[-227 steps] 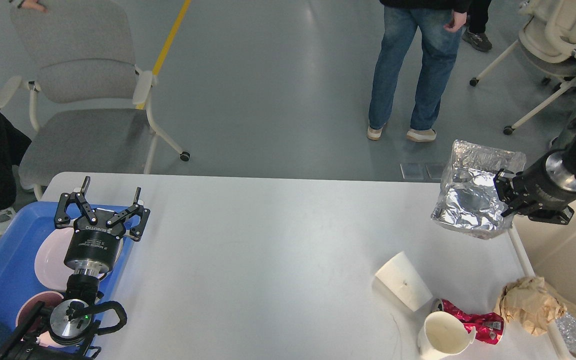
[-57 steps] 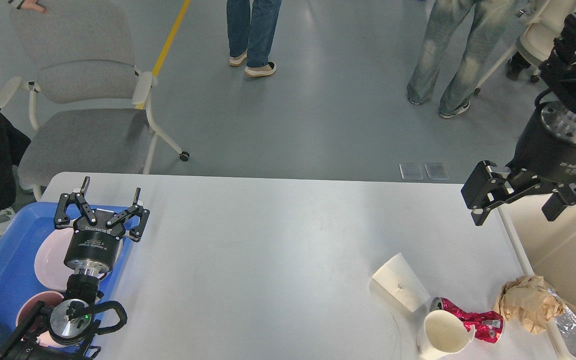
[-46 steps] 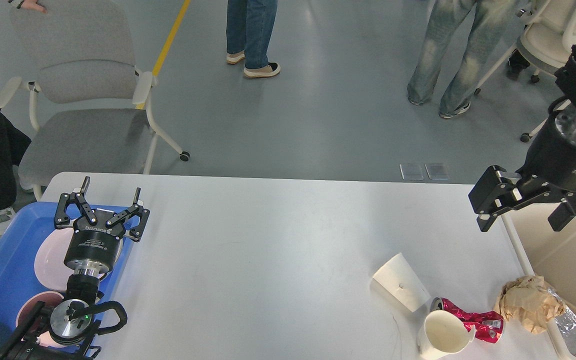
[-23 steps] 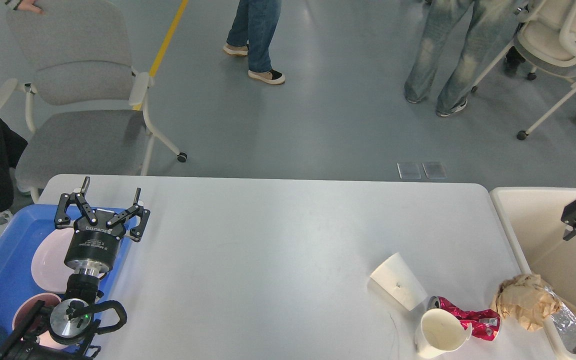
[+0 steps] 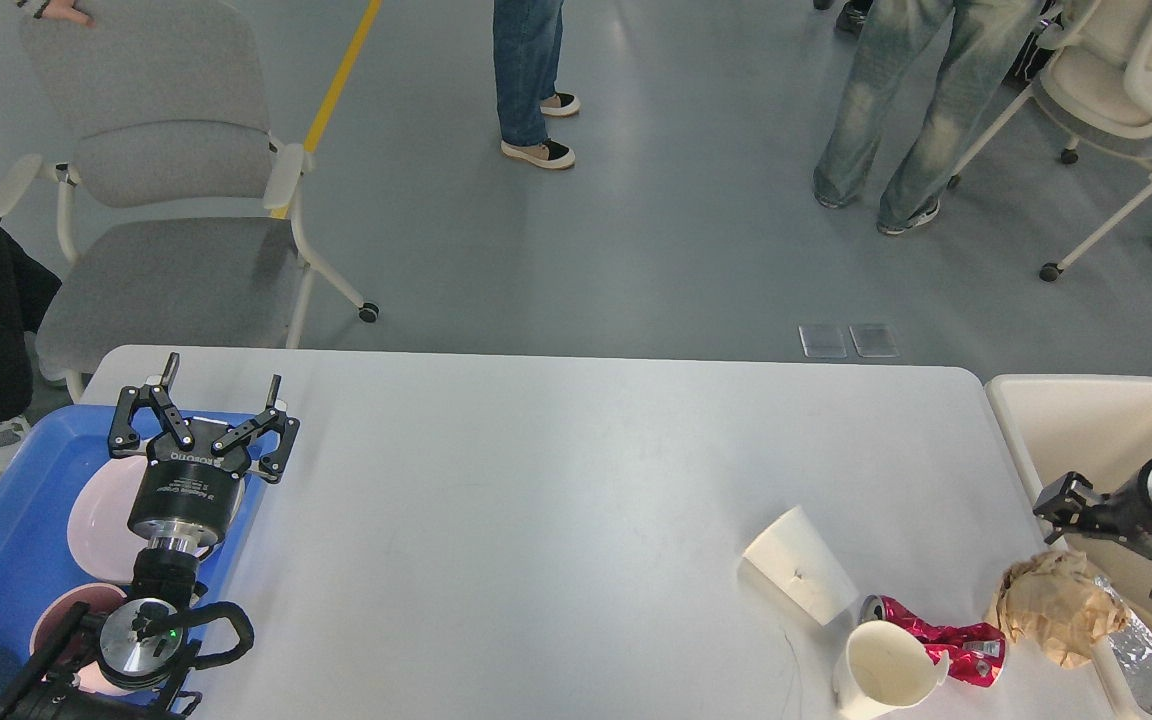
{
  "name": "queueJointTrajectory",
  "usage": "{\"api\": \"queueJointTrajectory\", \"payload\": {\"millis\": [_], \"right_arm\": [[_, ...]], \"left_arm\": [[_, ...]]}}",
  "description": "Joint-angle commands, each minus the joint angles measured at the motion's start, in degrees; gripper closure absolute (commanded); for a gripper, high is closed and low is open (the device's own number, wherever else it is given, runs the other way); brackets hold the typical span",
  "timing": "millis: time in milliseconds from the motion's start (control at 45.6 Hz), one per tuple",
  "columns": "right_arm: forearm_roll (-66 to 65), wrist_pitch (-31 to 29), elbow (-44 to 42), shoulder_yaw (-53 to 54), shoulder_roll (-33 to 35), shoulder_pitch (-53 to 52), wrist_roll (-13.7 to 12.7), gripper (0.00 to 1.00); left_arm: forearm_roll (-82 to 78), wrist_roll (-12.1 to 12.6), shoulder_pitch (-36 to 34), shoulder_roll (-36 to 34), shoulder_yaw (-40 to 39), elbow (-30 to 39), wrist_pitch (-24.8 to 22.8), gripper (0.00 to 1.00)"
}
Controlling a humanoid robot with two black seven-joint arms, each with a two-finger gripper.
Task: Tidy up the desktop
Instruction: 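Lower the right gripper onto the crumpled brown paper and grasp it, then drop the crumpled brown paper into the white bin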
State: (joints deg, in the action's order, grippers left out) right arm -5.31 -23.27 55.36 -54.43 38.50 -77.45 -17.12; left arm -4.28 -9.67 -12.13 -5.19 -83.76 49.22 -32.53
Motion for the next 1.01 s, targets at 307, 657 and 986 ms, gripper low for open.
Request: {"api": "queueJointTrajectory", "payload": {"millis": [307, 657, 986], "right_arm": [[0.3, 4.0, -8.0, 5.7, -3.3, 13.9, 0.2, 0.0], [1.9, 4.2, -8.9, 10.1, -4.9, 15.9, 0.2, 0.0], [6.2, 5.4, -9.0, 10.6, -4.9, 17.2, 0.2, 0.67]], "left_arm": [[0.0, 0.0, 0.0, 0.0, 0.0, 0.0, 0.0, 0.04], [0.0, 0.0, 0.0, 0.0, 0.0, 0.1, 0.0, 0.04], [0.0, 0.0, 0.0, 0.0, 0.0, 0.0, 0.0, 0.04]]}}
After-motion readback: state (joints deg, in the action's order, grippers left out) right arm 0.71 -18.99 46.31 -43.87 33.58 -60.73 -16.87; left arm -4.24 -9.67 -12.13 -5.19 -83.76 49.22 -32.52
